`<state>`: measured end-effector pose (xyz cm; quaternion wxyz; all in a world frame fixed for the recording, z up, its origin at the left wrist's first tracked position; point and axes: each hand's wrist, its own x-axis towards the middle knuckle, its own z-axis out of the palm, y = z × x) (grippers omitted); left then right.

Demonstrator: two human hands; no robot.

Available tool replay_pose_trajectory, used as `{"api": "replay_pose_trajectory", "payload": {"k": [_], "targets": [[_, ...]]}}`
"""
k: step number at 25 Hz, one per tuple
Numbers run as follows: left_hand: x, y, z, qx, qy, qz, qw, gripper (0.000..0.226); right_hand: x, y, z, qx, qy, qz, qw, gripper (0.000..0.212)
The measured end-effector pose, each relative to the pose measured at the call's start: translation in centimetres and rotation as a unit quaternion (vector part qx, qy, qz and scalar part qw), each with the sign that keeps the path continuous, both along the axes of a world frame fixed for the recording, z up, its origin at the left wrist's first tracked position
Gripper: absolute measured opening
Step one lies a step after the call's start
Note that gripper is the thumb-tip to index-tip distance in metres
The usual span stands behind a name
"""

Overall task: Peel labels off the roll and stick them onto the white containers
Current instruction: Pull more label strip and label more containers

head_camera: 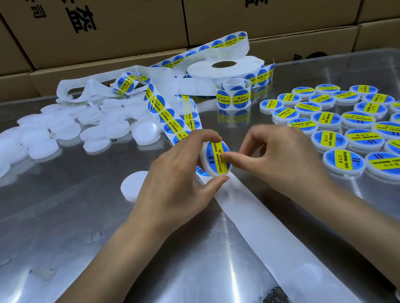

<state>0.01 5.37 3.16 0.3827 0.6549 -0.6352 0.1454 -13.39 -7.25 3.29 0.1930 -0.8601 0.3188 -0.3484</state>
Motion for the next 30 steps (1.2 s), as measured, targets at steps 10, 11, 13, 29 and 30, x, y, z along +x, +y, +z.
{"api": "replay_pose_trajectory", "payload": {"k": [10,11,13,29,30], "targets": [[-1.5,-0.2,0.3,-0.048,0.054,-0.049,0.996,0.058,0.9,1.6,0.5,0.359,-0.098,0.231,0.899,0.033],[-1.5,-0.3,0.2,-0.047,0.052,-0.049,0.996,0.059,0.9,1.7,0.6,0.369,-0.109,0.223,0.896,0.035],[-1.5,-0.4,0.0,-0.036,0.062,-0.046,0.996,0.062,0.9,1.9,0.8,0.391,-0.128,0.191,0.891,0.05],[-2.1,-0.4,-0.3,-0.101,-0.117,-0.073,0.985,0.014,1.2,1.9,0.8,0.417,-0.152,0.113,0.889,0.069],[-2.0,-0.2,-0.2,-0.116,-0.148,-0.068,0.98,0.01,1.3,2.0,0.8,0.415,-0.149,0.109,0.891,0.069]]}}
